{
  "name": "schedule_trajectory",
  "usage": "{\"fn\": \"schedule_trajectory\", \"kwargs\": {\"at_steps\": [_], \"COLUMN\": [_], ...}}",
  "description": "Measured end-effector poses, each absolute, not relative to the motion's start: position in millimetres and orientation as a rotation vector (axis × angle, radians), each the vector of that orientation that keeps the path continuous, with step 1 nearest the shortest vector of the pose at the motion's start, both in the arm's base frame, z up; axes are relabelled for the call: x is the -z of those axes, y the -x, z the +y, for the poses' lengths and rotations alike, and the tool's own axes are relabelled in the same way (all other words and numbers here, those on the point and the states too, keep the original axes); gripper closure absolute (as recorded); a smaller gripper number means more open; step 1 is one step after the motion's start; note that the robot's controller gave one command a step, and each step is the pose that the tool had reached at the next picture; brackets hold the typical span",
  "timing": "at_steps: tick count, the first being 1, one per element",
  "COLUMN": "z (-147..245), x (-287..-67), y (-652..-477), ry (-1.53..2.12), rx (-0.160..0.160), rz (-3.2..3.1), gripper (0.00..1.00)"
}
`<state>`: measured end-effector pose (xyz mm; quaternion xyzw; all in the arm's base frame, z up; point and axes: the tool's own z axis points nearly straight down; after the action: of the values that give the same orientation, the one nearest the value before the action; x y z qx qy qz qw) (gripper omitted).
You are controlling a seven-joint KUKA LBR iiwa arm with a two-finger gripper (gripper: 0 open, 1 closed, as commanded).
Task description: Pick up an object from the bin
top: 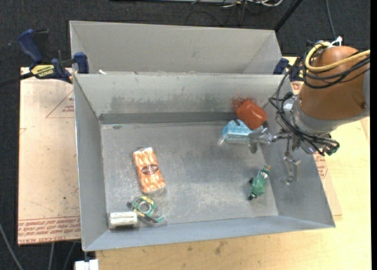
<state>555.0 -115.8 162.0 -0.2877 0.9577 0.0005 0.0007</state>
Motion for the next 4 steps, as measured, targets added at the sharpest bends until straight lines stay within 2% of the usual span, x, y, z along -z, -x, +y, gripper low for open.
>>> {"fn": "schedule_trajectory", "kwargs": {"at_steps": [1,2,3,4], "z": [-130.1,-130.8,-137.1,-137.0], "x": [-128.5,-98.9,-73.1,-73.2], "y": [-552.1,-549.3,-551.7,-551.7], "ry": [0.997,1.435,1.363,1.364], "rx": [-0.003,-0.003,-0.007,-0.007], "rz": [2.978,2.793,2.820,2.819], "gripper": [0.00,0.00,1.00,1.00]}}
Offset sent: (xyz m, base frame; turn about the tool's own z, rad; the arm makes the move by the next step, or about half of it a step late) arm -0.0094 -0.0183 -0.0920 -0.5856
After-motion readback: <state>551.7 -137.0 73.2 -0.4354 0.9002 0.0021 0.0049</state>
